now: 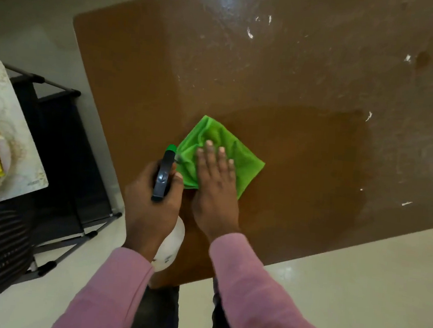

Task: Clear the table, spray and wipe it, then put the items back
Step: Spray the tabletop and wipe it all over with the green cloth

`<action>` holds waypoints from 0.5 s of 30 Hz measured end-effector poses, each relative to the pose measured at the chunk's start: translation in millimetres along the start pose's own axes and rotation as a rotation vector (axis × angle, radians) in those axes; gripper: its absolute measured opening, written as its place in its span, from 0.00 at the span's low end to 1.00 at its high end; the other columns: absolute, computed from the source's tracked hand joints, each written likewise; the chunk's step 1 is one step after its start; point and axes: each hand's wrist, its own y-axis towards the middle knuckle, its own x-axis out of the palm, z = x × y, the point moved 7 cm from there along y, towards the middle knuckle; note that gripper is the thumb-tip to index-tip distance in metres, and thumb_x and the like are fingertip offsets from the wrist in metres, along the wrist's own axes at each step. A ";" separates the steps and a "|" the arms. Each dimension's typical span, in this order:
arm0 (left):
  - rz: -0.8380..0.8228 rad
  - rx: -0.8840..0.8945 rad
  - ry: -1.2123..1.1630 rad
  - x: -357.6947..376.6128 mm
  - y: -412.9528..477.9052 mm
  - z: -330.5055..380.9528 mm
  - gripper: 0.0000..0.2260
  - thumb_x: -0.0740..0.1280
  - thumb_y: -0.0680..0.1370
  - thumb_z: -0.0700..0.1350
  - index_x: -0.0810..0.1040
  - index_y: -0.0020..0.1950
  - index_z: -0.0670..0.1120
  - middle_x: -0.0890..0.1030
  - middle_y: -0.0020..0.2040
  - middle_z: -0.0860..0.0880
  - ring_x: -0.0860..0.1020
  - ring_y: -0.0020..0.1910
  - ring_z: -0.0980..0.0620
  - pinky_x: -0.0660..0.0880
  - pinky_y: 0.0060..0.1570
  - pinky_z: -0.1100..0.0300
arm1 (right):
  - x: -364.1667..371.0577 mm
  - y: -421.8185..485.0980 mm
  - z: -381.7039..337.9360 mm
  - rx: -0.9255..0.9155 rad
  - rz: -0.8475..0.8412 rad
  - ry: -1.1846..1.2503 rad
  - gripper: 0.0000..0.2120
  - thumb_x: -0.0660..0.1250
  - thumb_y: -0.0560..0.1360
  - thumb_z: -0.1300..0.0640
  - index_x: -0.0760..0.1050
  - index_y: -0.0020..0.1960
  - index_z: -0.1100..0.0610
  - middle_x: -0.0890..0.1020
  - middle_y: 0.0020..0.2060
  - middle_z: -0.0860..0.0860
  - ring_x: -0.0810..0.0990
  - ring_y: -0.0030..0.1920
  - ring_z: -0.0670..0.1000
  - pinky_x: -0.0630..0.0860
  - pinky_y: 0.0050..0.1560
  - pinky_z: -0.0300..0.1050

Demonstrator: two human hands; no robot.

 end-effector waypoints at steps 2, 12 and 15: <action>-0.016 -0.054 -0.019 -3.0 4.8 -3.8 0.03 0.67 0.77 0.50 0.77 0.47 0.61 0.78 0.34 0.52 0.77 0.30 0.44 0.77 0.30 0.41 | -27.9 9.6 40.4 0.096 0.057 -0.022 0.38 0.56 0.70 0.66 0.50 0.78 0.55 0.49 0.78 0.52 0.39 0.76 0.52 0.40 0.76 0.52; -0.142 0.021 -0.025 -21.0 65.3 16.0 0.03 0.66 0.78 0.49 0.76 0.44 0.57 0.79 0.36 0.52 0.77 0.30 0.48 0.78 0.31 0.42 | -55.6 72.8 49.7 0.488 0.307 0.008 0.36 0.55 0.70 0.64 0.48 0.77 0.61 0.46 0.78 0.56 0.41 0.76 0.61 0.39 0.75 0.54; -0.102 0.060 -0.012 -31.9 84.6 24.9 0.02 0.66 0.76 0.49 0.76 0.43 0.55 0.79 0.33 0.50 0.78 0.30 0.45 0.77 0.30 0.42 | 5.3 57.3 -38.9 0.188 0.105 0.037 0.36 0.52 0.71 0.63 0.47 0.78 0.55 0.43 0.77 0.50 0.35 0.76 0.55 0.32 0.74 0.49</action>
